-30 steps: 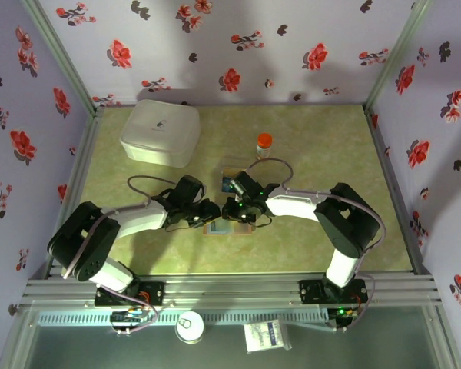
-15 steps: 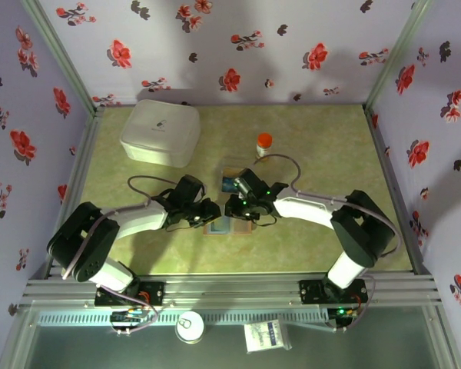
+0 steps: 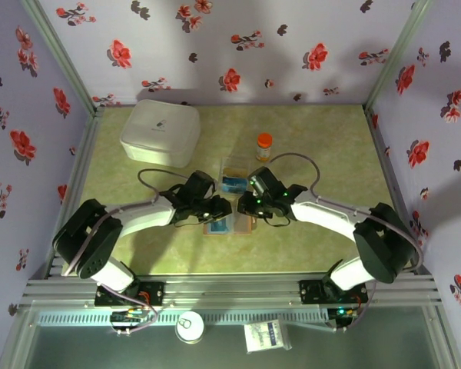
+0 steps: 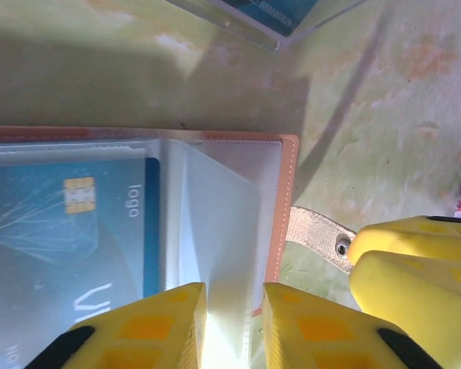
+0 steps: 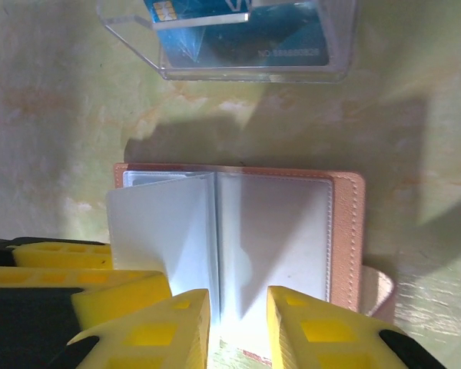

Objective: Take the credit cards out of the card holder

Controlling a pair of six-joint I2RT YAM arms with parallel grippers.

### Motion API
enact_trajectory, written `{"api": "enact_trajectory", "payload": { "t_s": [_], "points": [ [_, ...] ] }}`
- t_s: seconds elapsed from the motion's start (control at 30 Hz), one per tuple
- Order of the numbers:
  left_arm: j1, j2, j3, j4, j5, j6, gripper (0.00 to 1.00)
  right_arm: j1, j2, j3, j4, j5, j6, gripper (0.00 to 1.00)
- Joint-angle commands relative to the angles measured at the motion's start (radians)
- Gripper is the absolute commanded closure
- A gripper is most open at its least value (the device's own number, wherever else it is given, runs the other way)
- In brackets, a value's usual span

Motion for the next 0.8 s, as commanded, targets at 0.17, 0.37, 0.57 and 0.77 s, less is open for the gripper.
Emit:
{"api": "enact_trajectory", "payload": {
  "t_s": [0.17, 0.37, 0.57, 0.77],
  "points": [
    [-0.041, 0.084, 0.105, -0.044, -0.015, -0.006, 0.61, -0.03, -0.102, -0.041, -0.058, 0.053, -0.033, 0.71],
    [-0.051, 0.15, 0.155, -0.046, -0.002, 0.0, 0.54, -0.043, -0.157, -0.052, -0.095, 0.083, -0.042, 0.69],
    [-0.053, 0.175, 0.172, -0.049, 0.009, 0.009, 0.49, -0.043, -0.165, -0.051, -0.109, 0.098, -0.04, 0.68],
    [-0.053, 0.202, 0.188, -0.041, 0.019, 0.011, 0.49, -0.043, -0.157, -0.052, -0.108, 0.092, -0.037, 0.67]
  ]
}}
